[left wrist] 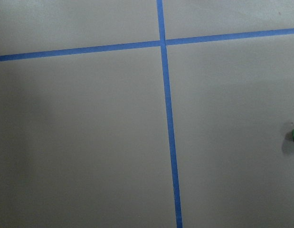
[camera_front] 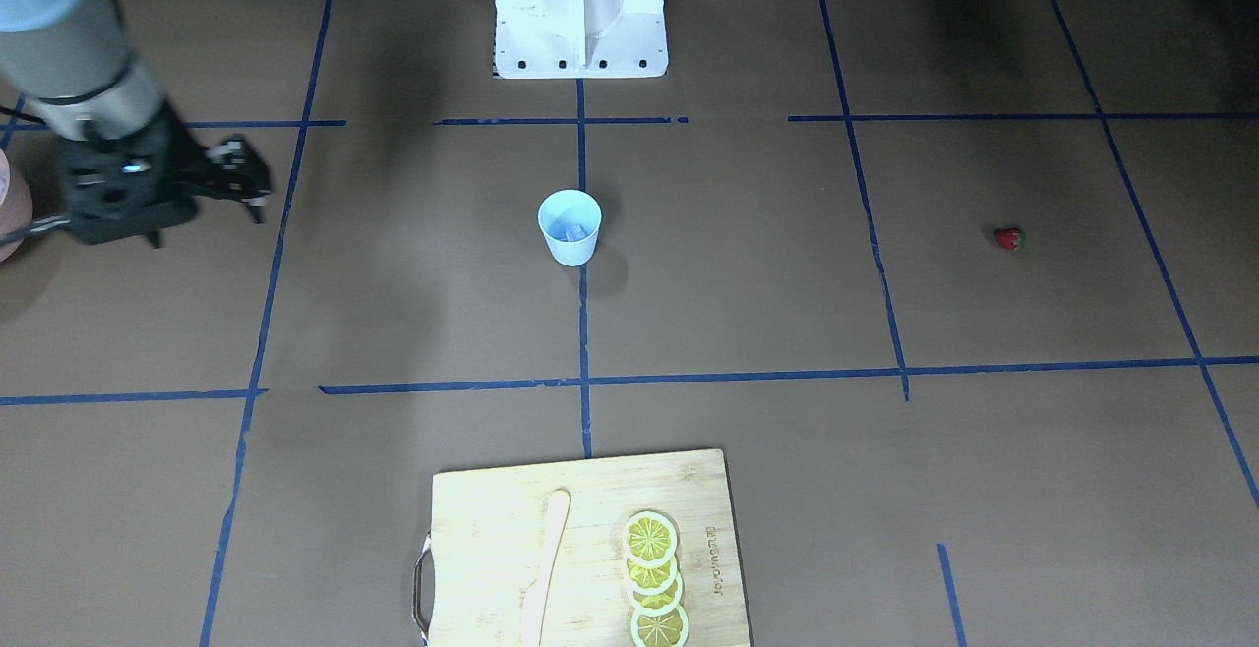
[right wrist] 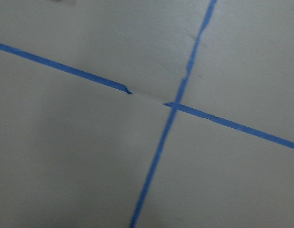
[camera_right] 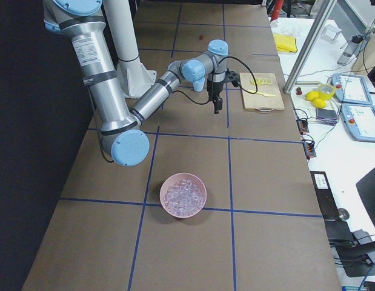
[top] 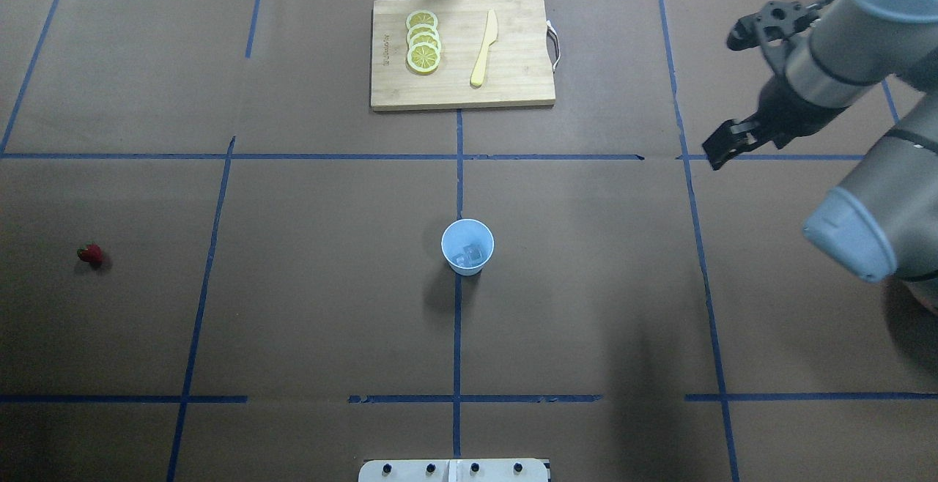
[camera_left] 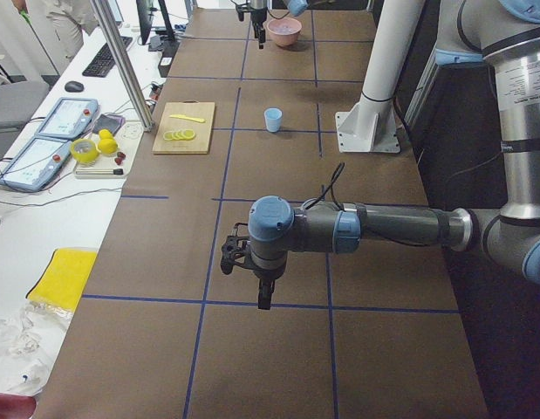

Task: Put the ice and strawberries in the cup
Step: 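Move the right gripper back toward the pink bowl, then lower the right gripper into the bowl and grasp a third ice cube, then carry the ice cube with the right gripper over the cup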

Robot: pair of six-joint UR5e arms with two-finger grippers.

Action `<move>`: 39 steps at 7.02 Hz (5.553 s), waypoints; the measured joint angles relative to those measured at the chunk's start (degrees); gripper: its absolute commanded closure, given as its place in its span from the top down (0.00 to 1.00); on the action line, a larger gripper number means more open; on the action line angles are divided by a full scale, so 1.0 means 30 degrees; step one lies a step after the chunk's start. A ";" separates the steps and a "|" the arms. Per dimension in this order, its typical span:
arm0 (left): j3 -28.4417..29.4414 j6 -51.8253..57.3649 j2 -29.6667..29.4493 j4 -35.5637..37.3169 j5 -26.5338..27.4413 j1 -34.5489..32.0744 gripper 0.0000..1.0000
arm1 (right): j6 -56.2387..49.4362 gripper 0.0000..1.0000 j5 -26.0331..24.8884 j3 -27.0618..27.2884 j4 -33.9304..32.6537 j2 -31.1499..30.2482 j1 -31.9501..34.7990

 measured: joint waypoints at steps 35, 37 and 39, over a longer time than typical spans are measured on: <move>-0.0098 0.0006 0.0117 0.0093 -0.0001 -0.0001 1.00 | -0.7139 0.00 0.3362 0.1761 -0.0321 -0.5645 0.7787; -0.0097 0.0008 0.0110 0.0078 -0.0001 0.0005 1.00 | -0.2050 0.00 0.3054 0.2142 -0.1472 -0.2636 0.5635; -0.0108 0.0002 0.0091 0.0026 0.0000 0.0020 1.00 | 0.5025 0.00 0.1153 0.2059 -0.1623 0.0994 0.1132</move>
